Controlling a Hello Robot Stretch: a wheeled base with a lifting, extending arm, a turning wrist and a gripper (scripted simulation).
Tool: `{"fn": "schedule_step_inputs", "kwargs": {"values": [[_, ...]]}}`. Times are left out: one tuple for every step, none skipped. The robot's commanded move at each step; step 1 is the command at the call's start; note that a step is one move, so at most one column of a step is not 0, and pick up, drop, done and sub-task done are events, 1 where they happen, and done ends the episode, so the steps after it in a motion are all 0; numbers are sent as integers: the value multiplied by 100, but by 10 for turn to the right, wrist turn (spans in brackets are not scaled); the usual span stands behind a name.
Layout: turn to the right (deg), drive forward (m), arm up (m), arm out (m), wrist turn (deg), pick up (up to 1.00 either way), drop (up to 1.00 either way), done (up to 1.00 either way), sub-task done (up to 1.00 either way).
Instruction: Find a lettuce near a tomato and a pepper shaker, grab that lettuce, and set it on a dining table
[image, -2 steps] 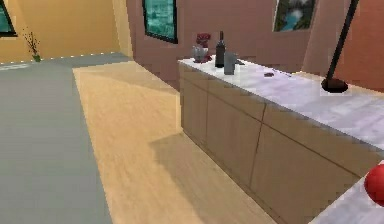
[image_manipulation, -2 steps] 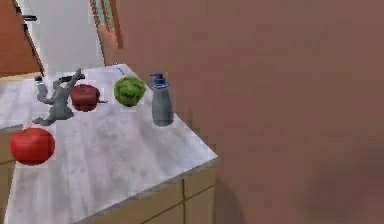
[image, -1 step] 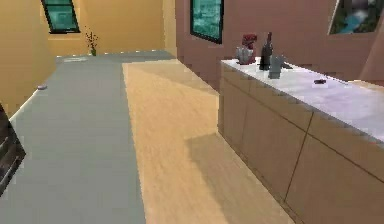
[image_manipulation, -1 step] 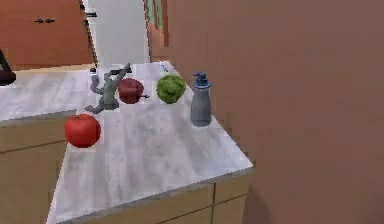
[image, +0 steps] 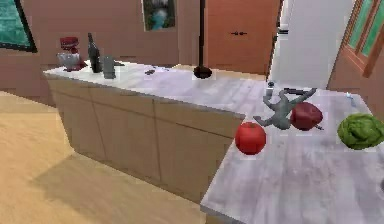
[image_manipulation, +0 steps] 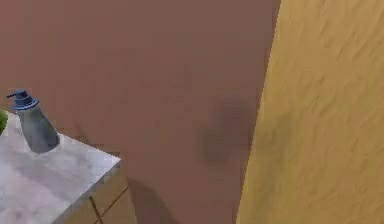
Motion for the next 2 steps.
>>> {"fn": "schedule_step_inputs", "kwargs": {"values": [[420, 0, 0, 0, 0, 0, 0, 0, 0], [0, 15, 0, 0, 0, 0, 0, 0, 0]]}}
